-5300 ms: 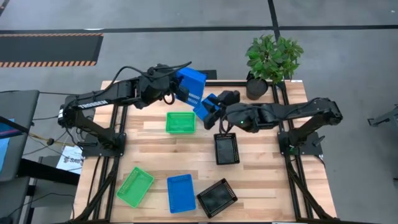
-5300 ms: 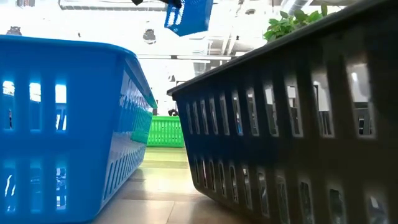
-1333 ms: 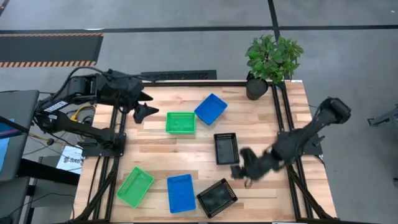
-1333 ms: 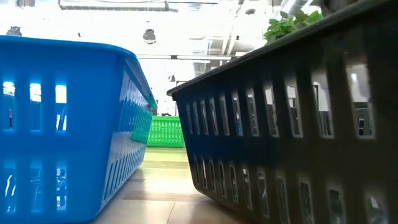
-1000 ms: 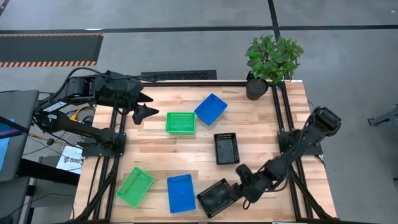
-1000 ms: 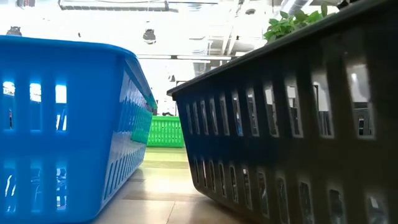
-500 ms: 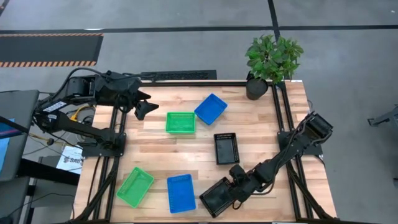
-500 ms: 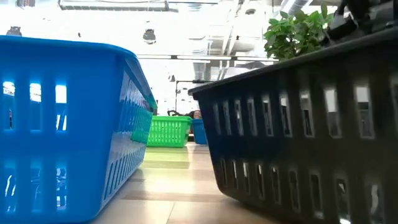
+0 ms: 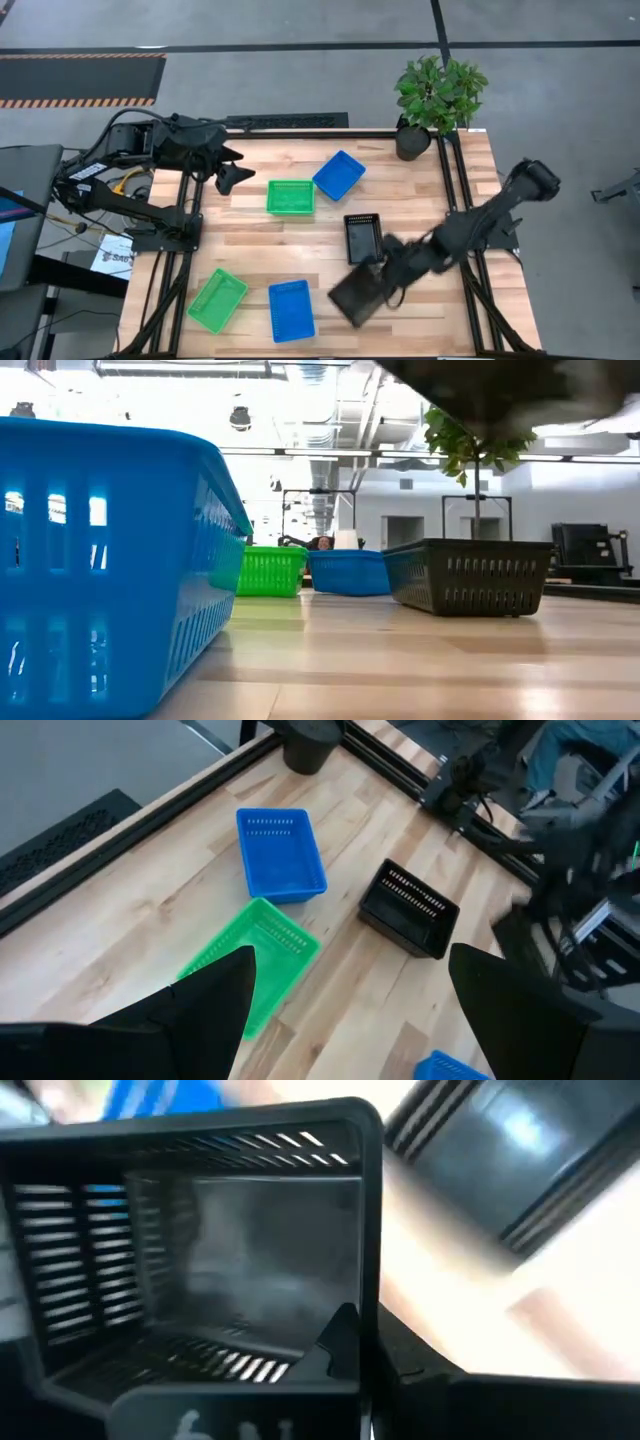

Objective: Stack baskets by color
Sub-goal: Stack the bottom black bin on the top black bin

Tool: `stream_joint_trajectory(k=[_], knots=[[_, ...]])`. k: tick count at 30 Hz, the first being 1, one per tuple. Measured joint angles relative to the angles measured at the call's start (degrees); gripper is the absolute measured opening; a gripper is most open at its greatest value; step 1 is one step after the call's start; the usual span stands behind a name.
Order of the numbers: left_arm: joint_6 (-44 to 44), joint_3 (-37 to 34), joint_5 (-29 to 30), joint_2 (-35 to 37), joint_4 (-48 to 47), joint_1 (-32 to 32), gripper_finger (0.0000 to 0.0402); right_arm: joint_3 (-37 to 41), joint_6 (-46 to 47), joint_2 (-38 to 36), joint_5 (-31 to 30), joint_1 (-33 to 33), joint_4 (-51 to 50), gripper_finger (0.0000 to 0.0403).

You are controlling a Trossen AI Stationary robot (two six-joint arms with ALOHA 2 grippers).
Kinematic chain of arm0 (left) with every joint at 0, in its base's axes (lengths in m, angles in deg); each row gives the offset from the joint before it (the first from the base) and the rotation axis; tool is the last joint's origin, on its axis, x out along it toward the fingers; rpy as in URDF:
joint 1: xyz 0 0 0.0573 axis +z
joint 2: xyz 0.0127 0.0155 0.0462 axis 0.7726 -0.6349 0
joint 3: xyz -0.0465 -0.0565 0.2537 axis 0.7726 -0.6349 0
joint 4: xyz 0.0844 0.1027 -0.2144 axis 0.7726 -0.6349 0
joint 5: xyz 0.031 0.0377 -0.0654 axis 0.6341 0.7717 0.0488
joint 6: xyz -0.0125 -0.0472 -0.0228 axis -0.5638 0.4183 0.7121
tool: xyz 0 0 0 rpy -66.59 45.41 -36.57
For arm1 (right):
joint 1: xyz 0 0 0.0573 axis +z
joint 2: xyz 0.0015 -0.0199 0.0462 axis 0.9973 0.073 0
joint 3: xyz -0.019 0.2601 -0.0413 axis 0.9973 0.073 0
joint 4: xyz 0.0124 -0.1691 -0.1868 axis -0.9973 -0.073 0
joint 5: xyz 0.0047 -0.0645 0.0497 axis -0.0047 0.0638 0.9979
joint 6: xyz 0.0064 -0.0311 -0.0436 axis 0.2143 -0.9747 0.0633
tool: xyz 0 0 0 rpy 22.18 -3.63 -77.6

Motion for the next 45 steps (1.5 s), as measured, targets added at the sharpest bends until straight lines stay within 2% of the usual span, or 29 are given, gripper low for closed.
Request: stream_joint_trajectory(k=[3,8,12,15,18,23,27,33,40,45], knots=[[-1.35,0.0,0.0,0.0,0.01,0.0,0.032,-4.29,-9.12,-3.67,-2.98,-5.66,-7.07,0.0007],[-4.45,0.0,0.06,0.0,0.03,0.0,0.032,-9.66,-28.28,-5.61,-2.69,-18.45,-14.29,0.0008],[-7.0,0.0,0.08,0.0,0.17,0.0,0.032,-11.68,-49.26,-4.81,1.14,-26.87,-18.54,0.0006],[-7.14,0.0,0.62,0.0,0.5,0.0,0.032,-11.76,-61.15,-3.53,5.73,-32.7,-22.96,0.0013],[-6.41,0.0,3.53,-0.01,2.26,-0.02,0.032,-11.76,-73.08,-1.58,9.58,-37.84,-26.91,0.0014],[-1.92,0.0,6.58,0.0,4.78,0.0,0.032,-11.76,-88.6,2.16,13.95,-42.66,-24.33,0.0006],[0.84,0.0,6.98,-0.02,5.27,-0.01,0.032,-11.76,-93.91,4.95,22.94,-45.28,-19.27,0.0018],[3.59,0.0,10.55,0.0,5.23,0.0,0.032,-10.12,-96.61,8.25,28.84,-45.79,-17.87,0.0013],[3.61,0.0,10.62,0.0,5.21,0.0,0.032,-6.38,-95.28,8.29,28.95,-45.87,-10.77,0.0025],[3.61,0.0,10.55,-0.01,5.12,-0.01,0.032,-6.37,-94.58,8.1,28.94,-45.94,-9.59,0.0023]])
